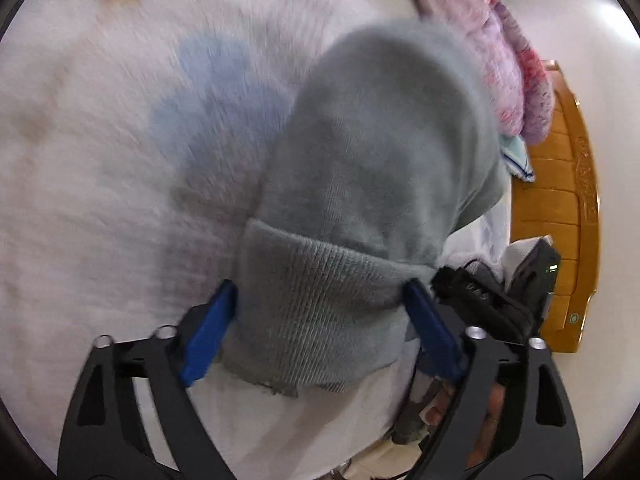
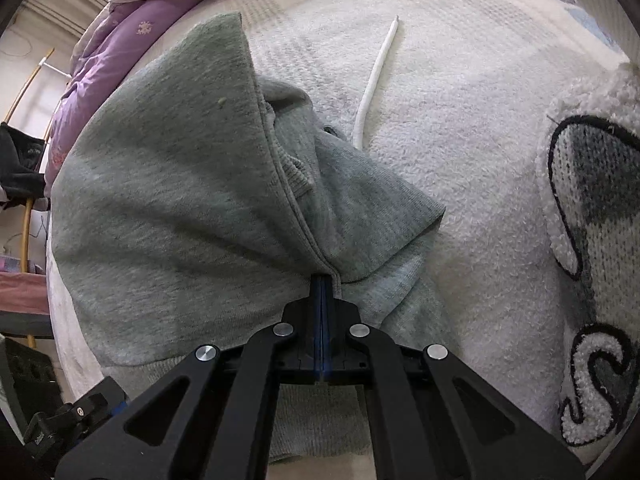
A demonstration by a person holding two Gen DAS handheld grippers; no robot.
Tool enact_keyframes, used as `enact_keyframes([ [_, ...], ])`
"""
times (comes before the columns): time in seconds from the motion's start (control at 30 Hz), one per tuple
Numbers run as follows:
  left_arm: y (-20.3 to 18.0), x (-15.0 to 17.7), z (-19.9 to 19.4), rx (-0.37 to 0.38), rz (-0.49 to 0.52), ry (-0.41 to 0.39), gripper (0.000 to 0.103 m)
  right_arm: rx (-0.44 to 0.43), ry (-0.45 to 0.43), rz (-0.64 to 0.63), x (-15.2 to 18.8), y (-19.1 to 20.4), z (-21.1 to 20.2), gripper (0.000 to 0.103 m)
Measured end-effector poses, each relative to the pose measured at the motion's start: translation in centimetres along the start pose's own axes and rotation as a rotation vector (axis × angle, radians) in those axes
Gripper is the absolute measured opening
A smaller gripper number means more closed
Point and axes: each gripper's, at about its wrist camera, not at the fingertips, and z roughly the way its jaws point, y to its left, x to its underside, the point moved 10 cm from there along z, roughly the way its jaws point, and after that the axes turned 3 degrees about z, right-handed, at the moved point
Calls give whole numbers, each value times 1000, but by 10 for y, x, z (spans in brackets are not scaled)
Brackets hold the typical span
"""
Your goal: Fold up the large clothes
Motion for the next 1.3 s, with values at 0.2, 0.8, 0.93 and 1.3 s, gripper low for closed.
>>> enact_keyframes([
  [0.2,-1,-5,27,-38,30,39,89,2,-20,9,6,-4,-5,0],
  [0.8,-37,-20,-3,-148,175,30,48,-201,-20,520,99,-45,-47,74],
  [0.93,-35,-21,-2,-153,180,28,48,-381,-30,643,101,-51,-35,77],
  [1.3,-32,-17,-3,-174,179,19,48,-546,-15,642,60,-30,-11,62],
])
